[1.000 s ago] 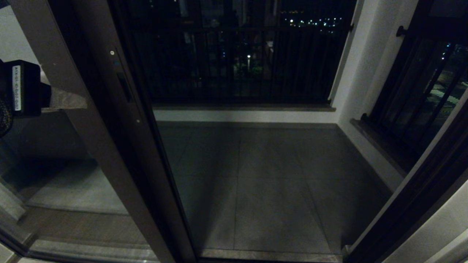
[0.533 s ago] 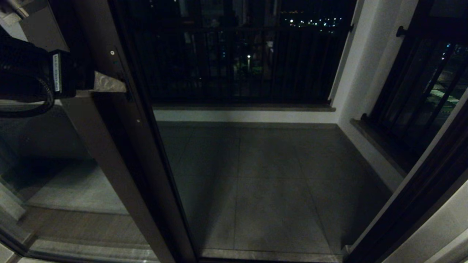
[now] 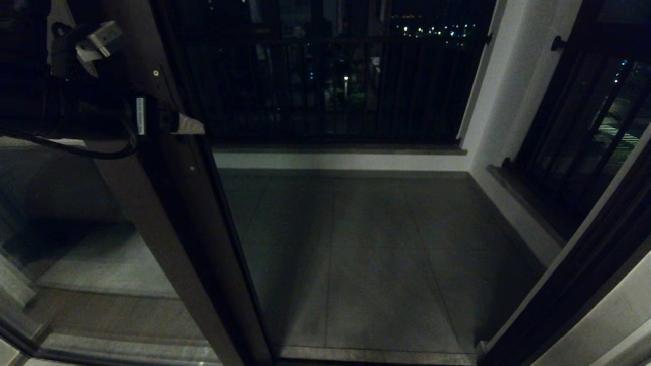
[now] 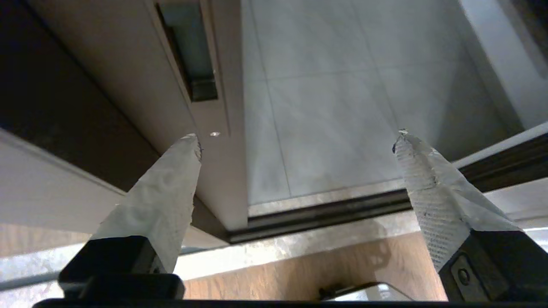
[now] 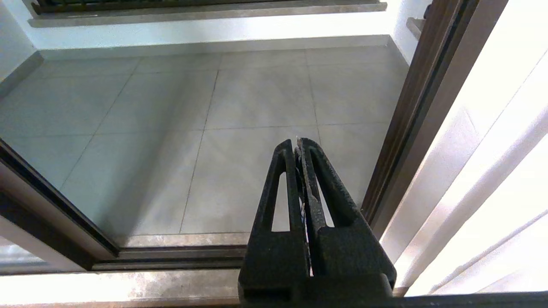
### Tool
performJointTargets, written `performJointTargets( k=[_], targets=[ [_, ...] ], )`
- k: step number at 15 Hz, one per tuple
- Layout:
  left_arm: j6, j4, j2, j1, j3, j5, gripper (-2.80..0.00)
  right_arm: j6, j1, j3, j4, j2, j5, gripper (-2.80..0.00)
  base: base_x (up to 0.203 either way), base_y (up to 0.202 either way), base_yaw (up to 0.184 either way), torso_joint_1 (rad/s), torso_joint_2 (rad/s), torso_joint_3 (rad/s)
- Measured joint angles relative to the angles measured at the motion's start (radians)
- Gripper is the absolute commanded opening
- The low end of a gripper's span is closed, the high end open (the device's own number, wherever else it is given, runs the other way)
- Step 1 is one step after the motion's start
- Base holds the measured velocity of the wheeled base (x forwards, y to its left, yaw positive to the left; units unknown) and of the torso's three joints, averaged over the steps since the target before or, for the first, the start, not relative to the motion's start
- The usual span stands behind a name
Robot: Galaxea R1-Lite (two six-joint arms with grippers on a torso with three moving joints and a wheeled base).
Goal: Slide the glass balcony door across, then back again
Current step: Close the slid door
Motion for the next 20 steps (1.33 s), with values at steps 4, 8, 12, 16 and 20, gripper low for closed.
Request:
performJointTargets(
  k=[4, 8, 12, 16, 20],
  targets=[
    [-0.001, -0.002, 0.037, 0.003, -0.03, -0.045, 0.0, 0.0, 0.0, 0.0, 0.0, 0.0, 0.0, -2.8, 0.0, 0.0, 0.0, 0.0, 0.0, 0.0],
    [0.0, -0.002, 0.07, 0.003, -0.069, -0.046, 0.0, 0.0, 0.0, 0.0, -0.001, 0.0, 0.0, -2.8, 0.0, 0.0, 0.0, 0.0, 0.0, 0.0],
    [0.0, -0.002, 0.102, 0.004, -0.094, -0.043, 0.0, 0.0, 0.0, 0.0, 0.0, 0.0, 0.0, -2.8, 0.0, 0.0, 0.0, 0.0, 0.0, 0.0],
    [0.0, -0.051, 0.129, 0.004, -0.1, -0.04, 0.0, 0.0, 0.0, 0.0, -0.001, 0.0, 0.0, -2.8, 0.0, 0.0, 0.0, 0.0, 0.0, 0.0],
    [0.0, -0.064, 0.157, 0.005, -0.124, -0.049, 0.0, 0.0, 0.0, 0.0, -0.001, 0.0, 0.0, -2.8, 0.0, 0.0, 0.0, 0.0, 0.0, 0.0]
  ],
)
